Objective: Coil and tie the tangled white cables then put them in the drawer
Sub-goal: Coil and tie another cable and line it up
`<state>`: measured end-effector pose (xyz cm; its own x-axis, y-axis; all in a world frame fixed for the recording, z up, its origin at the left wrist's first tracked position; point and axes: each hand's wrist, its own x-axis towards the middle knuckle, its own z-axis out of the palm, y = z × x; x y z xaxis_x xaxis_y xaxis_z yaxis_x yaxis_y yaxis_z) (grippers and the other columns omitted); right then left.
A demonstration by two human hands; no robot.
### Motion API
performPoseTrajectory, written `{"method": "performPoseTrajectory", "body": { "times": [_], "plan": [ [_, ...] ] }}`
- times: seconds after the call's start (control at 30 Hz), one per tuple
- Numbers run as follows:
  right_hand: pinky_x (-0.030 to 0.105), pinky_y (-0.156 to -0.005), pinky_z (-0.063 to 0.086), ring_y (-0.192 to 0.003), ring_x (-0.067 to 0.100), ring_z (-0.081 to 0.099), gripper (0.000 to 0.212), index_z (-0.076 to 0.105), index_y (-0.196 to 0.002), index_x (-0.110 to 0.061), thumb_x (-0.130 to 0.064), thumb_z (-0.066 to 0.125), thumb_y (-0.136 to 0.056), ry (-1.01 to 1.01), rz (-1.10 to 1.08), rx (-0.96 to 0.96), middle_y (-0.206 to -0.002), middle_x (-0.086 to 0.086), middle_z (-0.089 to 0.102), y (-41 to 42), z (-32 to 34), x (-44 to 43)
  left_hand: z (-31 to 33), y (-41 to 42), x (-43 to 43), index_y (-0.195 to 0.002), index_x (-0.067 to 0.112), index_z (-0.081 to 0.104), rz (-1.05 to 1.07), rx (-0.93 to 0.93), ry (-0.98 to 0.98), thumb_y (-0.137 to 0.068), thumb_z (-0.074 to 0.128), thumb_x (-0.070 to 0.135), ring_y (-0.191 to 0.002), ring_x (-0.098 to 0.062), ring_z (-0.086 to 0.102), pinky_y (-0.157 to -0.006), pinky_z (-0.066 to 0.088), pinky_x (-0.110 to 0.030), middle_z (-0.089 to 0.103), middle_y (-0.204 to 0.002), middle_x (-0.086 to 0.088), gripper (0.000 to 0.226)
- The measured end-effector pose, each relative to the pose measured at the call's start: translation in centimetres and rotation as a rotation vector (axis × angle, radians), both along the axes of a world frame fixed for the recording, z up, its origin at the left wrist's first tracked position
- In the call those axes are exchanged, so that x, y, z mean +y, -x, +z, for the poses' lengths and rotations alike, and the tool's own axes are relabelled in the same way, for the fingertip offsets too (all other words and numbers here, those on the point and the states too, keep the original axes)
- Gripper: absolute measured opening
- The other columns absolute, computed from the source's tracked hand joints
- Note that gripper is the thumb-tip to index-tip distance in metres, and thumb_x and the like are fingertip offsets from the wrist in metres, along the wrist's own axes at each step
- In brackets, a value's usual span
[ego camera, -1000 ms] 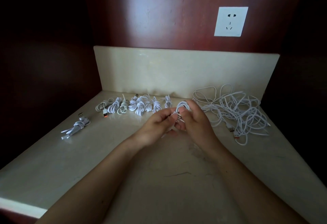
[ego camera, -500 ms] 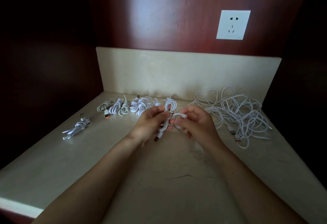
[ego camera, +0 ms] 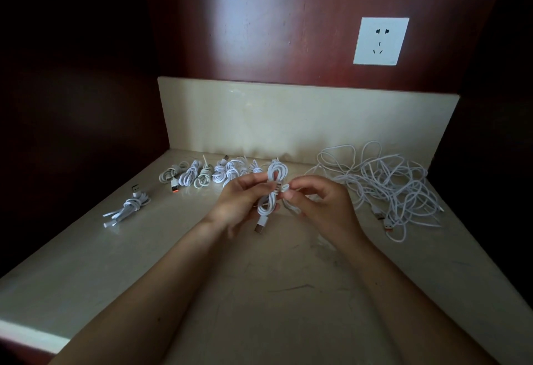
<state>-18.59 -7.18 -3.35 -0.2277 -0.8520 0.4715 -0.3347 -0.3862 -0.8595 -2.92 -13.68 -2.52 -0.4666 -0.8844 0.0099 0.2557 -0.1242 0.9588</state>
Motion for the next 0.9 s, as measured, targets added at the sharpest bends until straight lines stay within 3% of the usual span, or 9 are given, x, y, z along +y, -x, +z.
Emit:
{"method": "performPoseTrajectory", "body": {
  "times": [0.17, 0.4, 0.6, 0.7, 0.83, 0.9],
  "plan": [
    [0.032, -0.067, 0.054, -0.082, 0.009, 0.068, 0.006, 0.073, -0.084, -0.018, -0.012, 0.075, -0.084, -0.033, 0.026, 0.016, -0.084, -0.005, 0.072, -0.5, -0.5, -0.1, -0.1, 0.1, 0.1, -0.102, 0.006, 0.072, 0.035, -0.041, 0.007, -0.086, 0.066, 0.002, -0.069, -0.017, 0.067, -0.064, 0.057, -0.027, 0.073, -0.085, -0.010, 0.017],
    [0.022, -0.052, 0.050, -0.070, 0.007, 0.067, 0.005, 0.075, -0.087, -0.004, -0.006, 0.075, -0.082, -0.145, -0.007, -0.218, -0.080, 0.006, 0.075, -0.9, 0.0, 0.1, -0.1, 0.2, 0.3, -0.100, 0.012, 0.074, 0.068, -0.135, 0.183, -0.084, 0.068, -0.001, -0.064, -0.010, 0.067, -0.061, 0.053, -0.020, 0.073, -0.076, 0.001, 0.021],
    [0.022, -0.051, 0.050, -0.059, 0.007, 0.063, 0.005, 0.073, -0.078, -0.009, -0.007, 0.076, -0.081, -0.224, -0.034, -0.331, -0.065, 0.003, 0.071, -0.8, 0.4, 0.2, -0.3, 0.2, 0.4, -0.107, 0.006, 0.071, 0.015, -0.146, 0.316, -0.083, 0.067, -0.009, -0.064, -0.005, 0.067, -0.060, 0.049, -0.014, 0.074, -0.075, -0.003, 0.028],
    [0.024, -0.053, 0.053, -0.058, 0.011, 0.062, 0.006, 0.072, -0.076, -0.008, -0.007, 0.077, -0.081, -0.246, -0.038, -0.364, -0.062, 0.005, 0.068, -0.8, 0.6, 0.3, -0.6, 0.2, 0.2, -0.100, 0.017, 0.072, 0.007, -0.156, 0.406, -0.083, 0.068, -0.009, -0.065, -0.006, 0.066, -0.064, 0.051, -0.017, 0.074, -0.077, -0.003, 0.031],
    [0.027, -0.053, 0.054, -0.058, 0.014, 0.063, 0.013, 0.067, -0.084, -0.007, -0.003, 0.078, -0.078, -0.240, -0.084, -0.409, -0.066, 0.010, 0.070, -0.8, 0.5, 0.3, -1.1, 0.2, -0.2, -0.114, 0.007, 0.070, 0.067, -0.270, 0.598, -0.084, 0.069, -0.003, -0.061, 0.003, 0.059, -0.059, 0.045, -0.014, 0.069, -0.084, -0.005, 0.031],
    [0.027, -0.054, 0.055, -0.057, 0.014, 0.064, 0.024, 0.063, -0.096, -0.010, -0.001, 0.077, -0.078, -0.233, -0.099, -0.418, -0.067, 0.011, 0.070, -0.8, 0.5, 0.2, -1.2, 0.1, -0.1, -0.114, 0.014, 0.070, 0.068, -0.324, 0.763, -0.085, 0.070, -0.002, -0.069, 0.006, 0.059, -0.064, 0.044, -0.010, 0.067, -0.088, 0.007, 0.033]
  ]
}}
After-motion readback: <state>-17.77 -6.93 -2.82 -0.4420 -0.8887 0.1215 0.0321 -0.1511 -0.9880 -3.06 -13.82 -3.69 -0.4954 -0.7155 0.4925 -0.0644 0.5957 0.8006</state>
